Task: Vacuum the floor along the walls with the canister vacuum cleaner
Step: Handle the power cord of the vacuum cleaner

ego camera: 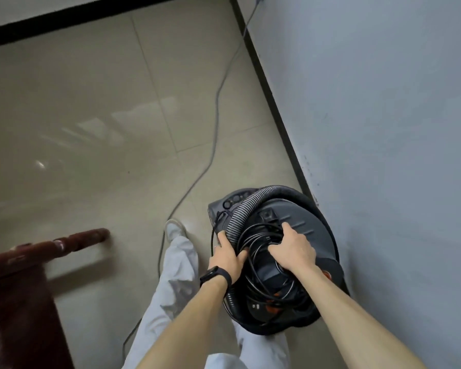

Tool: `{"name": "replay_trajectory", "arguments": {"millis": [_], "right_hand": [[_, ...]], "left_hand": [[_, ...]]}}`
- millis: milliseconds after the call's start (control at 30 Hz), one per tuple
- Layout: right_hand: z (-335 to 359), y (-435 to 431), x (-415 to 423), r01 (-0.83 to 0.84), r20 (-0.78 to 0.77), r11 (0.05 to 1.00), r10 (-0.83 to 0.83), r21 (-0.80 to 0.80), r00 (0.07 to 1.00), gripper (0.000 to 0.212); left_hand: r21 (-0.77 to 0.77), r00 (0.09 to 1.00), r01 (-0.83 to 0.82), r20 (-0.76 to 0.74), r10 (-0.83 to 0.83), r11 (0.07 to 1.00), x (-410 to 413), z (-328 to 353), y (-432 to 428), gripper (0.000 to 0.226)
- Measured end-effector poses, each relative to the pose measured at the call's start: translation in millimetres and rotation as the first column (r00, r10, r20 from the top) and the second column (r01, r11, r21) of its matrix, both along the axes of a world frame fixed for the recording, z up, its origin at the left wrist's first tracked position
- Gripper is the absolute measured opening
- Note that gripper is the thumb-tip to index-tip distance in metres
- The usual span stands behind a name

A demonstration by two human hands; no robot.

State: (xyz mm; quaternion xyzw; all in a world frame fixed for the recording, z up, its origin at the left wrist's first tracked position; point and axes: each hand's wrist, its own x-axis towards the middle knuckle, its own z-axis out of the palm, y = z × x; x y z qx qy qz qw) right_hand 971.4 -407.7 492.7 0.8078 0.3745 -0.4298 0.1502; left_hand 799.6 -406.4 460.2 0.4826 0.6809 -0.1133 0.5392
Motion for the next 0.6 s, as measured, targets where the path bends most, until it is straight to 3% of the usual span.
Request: {"name": "replay_trajectory", "arguments": {"millis": [200,400,600], "right_hand": [[16.5,57.0,-58.3,-0.088,0.034,0.995,0.090,-0.049,0.995,0.038],[42.5,160.2,-145.1,-0.301,0.051,0.952,0.303,-0.048,0.952,0.046],[57.4,240.6,-243.4,-0.506,0.069,0.862,0.506,-0.010,0.860,0.056]], "left_hand": [[0.004,0.988,-0.130,0.085,0.129,0.992,-59.9,6.1,36.3,0.066],[0.008,0.929,-0.345,0.143,0.341,0.938,-140.6,27.9,102.4,0.053],[-0.001,0.825,-0.548,0.162,0.541,0.836,-221.1,35.9,153.7,0.055]]}}
